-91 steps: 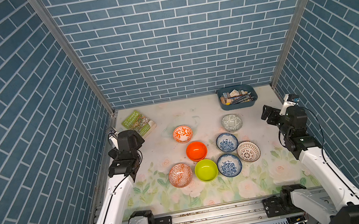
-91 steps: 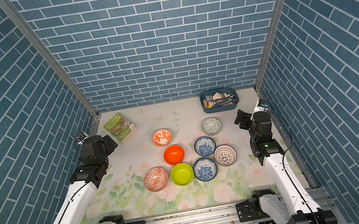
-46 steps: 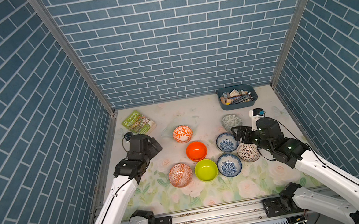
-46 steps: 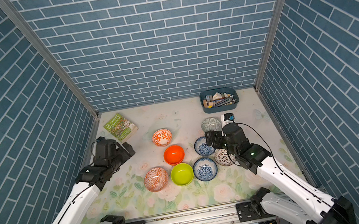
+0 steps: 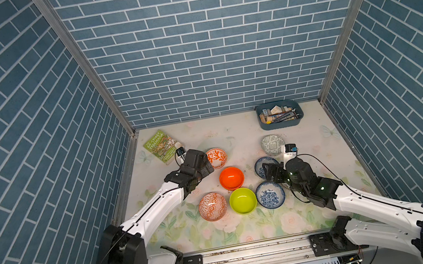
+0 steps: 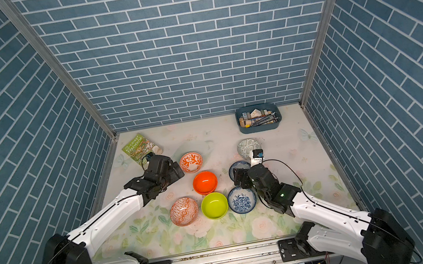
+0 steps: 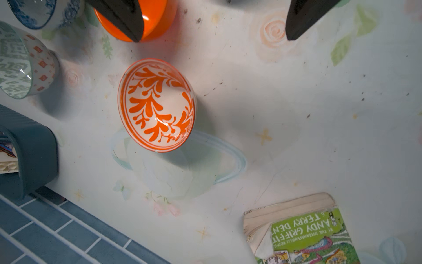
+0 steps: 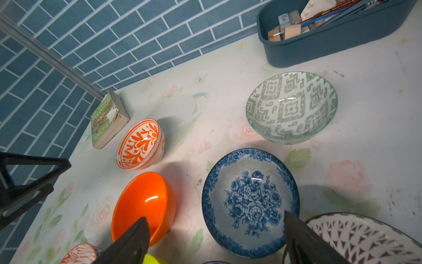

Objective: Stack the bowls
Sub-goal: Adjust the bowl at the center of the board.

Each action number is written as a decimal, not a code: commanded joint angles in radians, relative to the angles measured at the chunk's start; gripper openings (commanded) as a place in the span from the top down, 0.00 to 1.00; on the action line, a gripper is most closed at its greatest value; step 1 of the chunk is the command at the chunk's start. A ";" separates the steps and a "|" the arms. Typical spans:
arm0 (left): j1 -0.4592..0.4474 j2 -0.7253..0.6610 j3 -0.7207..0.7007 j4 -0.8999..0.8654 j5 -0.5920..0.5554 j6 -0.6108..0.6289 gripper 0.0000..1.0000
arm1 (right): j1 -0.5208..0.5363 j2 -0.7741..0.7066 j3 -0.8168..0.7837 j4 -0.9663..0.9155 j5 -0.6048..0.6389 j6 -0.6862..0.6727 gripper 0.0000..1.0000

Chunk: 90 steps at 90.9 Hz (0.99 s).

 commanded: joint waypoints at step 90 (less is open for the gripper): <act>0.249 0.462 0.251 0.119 0.330 0.169 0.00 | -0.011 0.209 0.099 0.043 0.063 -0.025 0.07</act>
